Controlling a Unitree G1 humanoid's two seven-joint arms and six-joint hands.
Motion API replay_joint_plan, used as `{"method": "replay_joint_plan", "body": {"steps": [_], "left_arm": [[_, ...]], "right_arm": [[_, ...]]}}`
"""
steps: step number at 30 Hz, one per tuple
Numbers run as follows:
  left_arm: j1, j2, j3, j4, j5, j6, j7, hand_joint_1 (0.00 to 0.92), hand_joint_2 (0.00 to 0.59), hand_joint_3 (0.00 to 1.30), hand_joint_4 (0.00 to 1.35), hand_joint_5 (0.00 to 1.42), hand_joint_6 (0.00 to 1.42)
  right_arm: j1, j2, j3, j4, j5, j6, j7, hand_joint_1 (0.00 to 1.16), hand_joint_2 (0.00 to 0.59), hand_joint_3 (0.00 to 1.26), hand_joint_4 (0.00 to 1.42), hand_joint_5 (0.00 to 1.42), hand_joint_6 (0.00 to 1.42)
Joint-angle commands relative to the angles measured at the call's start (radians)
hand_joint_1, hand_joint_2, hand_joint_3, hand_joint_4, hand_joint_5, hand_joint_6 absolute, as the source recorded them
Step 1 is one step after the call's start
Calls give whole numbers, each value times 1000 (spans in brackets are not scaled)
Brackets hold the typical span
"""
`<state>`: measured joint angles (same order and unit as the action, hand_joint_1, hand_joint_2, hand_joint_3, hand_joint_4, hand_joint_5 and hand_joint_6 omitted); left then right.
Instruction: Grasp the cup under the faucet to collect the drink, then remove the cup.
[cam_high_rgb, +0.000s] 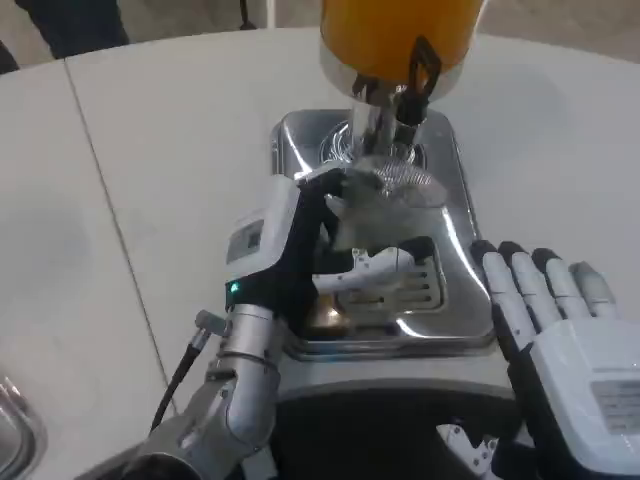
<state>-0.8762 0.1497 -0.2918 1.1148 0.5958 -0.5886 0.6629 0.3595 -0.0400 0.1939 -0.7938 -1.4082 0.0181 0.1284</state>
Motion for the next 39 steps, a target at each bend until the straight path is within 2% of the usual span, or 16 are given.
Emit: {"method": "replay_joint_plan", "body": {"steps": [1,5,10,12,16,22,26,28,30,35,39], "left_arm": [[21,8,-15,-28,-5,-40,-15,335,31,278,325,775,884],[35,5,-21,-34,-3,-28,-20,338,40,215,263,727,858],[42,7,-12,-37,-12,-16,-17,339,42,200,226,680,791],[42,15,-5,-46,-19,-16,-23,339,42,183,200,614,690],[61,64,3,-98,-13,-22,-34,328,42,141,129,521,551],[154,174,66,-239,-49,-9,-58,311,45,119,95,451,456],[301,269,145,-425,-85,28,-107,299,52,96,62,361,324],[373,293,172,-521,-99,43,-138,290,56,73,36,321,268],[437,305,194,-607,-115,57,-174,263,70,25,1,268,210],[650,328,256,-865,-142,96,-271,31,100,0,0,111,84],[797,328,293,-1010,-140,125,-325,0,108,0,0,75,42]], "right_arm": [[16,0,1,-23,8,7,23,532,351,0,0,0,0],[25,-4,-9,-36,25,5,24,527,348,0,0,0,0],[23,-15,-27,-27,52,5,25,522,347,0,0,0,0],[15,-15,-30,-25,65,4,18,519,347,0,0,0,0],[-13,3,-38,-20,97,17,8,513,351,0,0,0,0],[-70,30,-42,-6,156,36,8,505,354,0,0,0,0],[-128,52,-44,25,213,58,4,505,352,0,0,0,0],[-165,69,-48,40,252,75,5,506,350,0,0,0,0],[-198,87,-53,52,293,97,10,508,350,0,0,0,0],[-294,109,-62,51,380,142,18,533,372,0,0,0,12],[-358,125,-73,34,459,191,37,540,374,0,0,0,15]]}}
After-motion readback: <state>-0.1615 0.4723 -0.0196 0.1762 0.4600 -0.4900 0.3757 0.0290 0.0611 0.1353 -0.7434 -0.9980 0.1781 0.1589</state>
